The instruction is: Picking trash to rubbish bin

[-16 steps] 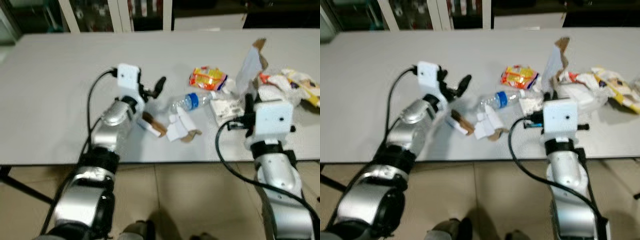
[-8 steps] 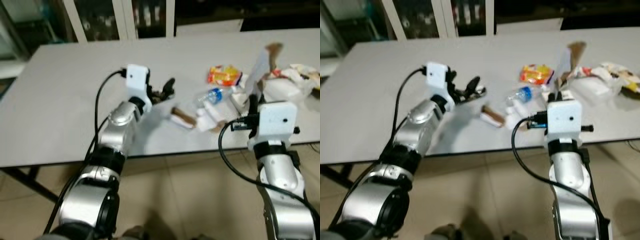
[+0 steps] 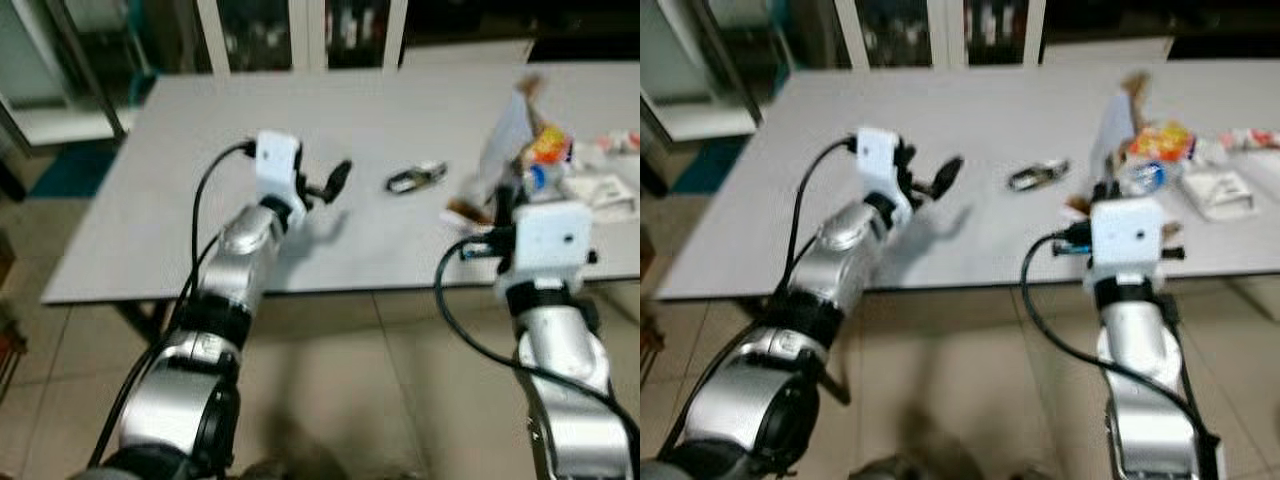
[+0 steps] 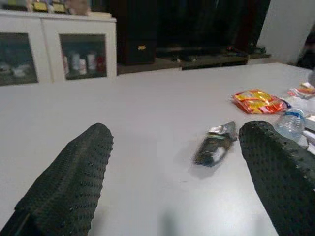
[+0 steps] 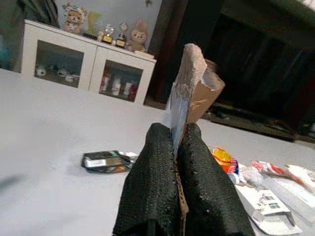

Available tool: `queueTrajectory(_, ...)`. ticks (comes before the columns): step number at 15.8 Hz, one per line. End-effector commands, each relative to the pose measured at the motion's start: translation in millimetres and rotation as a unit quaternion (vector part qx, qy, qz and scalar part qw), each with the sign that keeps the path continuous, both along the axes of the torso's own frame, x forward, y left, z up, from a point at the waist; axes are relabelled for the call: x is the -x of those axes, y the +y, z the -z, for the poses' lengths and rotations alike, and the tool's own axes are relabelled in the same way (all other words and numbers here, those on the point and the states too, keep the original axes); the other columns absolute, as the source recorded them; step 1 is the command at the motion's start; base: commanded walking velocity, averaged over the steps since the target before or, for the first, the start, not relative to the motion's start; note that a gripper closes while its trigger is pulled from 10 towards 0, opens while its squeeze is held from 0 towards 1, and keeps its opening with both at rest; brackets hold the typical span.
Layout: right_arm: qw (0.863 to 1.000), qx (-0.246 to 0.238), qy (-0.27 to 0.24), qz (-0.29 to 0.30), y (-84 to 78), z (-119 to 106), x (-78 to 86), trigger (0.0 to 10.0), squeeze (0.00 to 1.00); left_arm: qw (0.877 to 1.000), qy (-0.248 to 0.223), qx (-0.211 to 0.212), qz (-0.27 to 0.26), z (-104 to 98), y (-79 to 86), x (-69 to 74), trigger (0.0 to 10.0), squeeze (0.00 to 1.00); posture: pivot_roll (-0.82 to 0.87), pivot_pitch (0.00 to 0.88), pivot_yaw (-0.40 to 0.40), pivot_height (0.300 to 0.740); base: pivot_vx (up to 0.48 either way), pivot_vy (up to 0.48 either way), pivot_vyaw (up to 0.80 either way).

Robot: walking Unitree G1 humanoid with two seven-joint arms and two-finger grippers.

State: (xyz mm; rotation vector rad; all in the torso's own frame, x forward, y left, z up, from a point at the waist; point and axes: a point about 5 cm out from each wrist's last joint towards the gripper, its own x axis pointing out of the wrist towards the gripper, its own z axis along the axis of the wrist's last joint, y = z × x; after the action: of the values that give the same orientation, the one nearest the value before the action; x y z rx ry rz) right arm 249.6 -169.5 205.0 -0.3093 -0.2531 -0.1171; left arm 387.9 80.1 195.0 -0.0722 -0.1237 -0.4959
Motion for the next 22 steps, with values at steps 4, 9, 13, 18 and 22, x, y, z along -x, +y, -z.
queueTrajectory(4,1.000,0.007,-0.001,0.002,1.7,-2,-0.1,10.0,0.00,1.000,0.002,-0.009,0.007,5,6.0,1.1,10.0,0.00,0.11,0.112,0.016,0.740,0.000,0.000,-0.31)
queueTrajectory(9,1.000,0.020,-0.005,0.015,-0.9,-4,0.3,10.0,0.00,1.000,0.002,-0.009,0.025,5,1.7,1.1,10.0,0.00,0.11,0.107,0.018,0.740,0.000,0.000,-0.79)
queueTrajectory(13,0.999,0.027,-0.005,0.029,-4.0,-2,1.6,10.0,0.00,0.999,0.001,-0.005,0.049,4,-4.7,3.1,10.0,0.00,0.11,0.102,0.019,0.740,0.000,0.000,-0.76)
queueTrajectory(18,0.999,0.030,-0.006,0.031,-2.1,-1,2.6,10.0,0.00,0.998,-0.004,-0.005,0.060,4,-7.4,4.8,10.0,0.00,0.10,0.104,0.022,0.740,0.000,0.000,-0.76)
queueTrajectory(22,0.999,0.034,-0.007,0.039,-2.6,0,5.6,10.0,0.00,0.998,-0.005,0.001,0.060,4,-11.4,5.4,10.0,0.00,0.10,0.104,0.022,0.740,0.000,0.000,-0.76)
